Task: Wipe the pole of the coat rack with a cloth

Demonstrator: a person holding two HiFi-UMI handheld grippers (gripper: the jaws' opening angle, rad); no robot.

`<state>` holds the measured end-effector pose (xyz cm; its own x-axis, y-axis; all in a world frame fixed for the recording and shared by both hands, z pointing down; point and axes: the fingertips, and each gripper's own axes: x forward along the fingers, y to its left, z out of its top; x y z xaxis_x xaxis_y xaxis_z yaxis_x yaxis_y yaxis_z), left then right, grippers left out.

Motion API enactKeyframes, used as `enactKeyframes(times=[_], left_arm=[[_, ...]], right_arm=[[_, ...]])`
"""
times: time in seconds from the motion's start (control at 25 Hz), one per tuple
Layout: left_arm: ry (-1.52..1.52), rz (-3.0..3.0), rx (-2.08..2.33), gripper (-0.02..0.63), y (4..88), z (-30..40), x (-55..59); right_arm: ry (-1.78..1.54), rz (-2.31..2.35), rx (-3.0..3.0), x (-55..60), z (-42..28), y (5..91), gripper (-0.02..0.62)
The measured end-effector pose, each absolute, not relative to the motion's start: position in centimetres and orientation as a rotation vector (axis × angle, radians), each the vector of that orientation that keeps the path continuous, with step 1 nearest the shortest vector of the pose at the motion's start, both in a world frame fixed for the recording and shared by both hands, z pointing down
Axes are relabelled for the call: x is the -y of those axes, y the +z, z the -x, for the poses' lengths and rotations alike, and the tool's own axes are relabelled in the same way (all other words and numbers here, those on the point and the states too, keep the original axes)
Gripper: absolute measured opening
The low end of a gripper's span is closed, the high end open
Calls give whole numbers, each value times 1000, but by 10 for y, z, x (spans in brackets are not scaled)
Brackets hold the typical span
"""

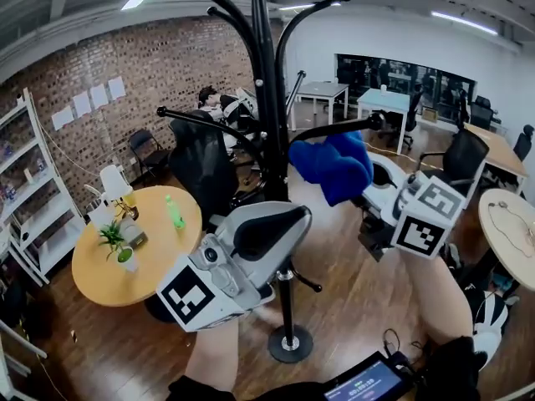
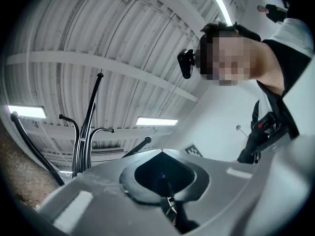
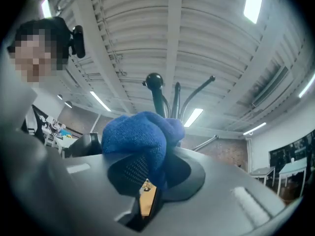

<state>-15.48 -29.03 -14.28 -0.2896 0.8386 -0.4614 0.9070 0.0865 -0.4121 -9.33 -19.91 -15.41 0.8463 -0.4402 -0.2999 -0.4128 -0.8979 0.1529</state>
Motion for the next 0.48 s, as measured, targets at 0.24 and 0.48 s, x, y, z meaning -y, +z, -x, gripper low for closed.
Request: enactKeyframes(times=[0.24,0.48], left_arm=[[-1062,-1818,-2235,3,-154,149,291],[-1141,-1939,-2146,3,-159,141,256]], right_arm=[[-683,-2839,744,208,106,-185,51],[-743,-2637,976,202,117,-188,51]])
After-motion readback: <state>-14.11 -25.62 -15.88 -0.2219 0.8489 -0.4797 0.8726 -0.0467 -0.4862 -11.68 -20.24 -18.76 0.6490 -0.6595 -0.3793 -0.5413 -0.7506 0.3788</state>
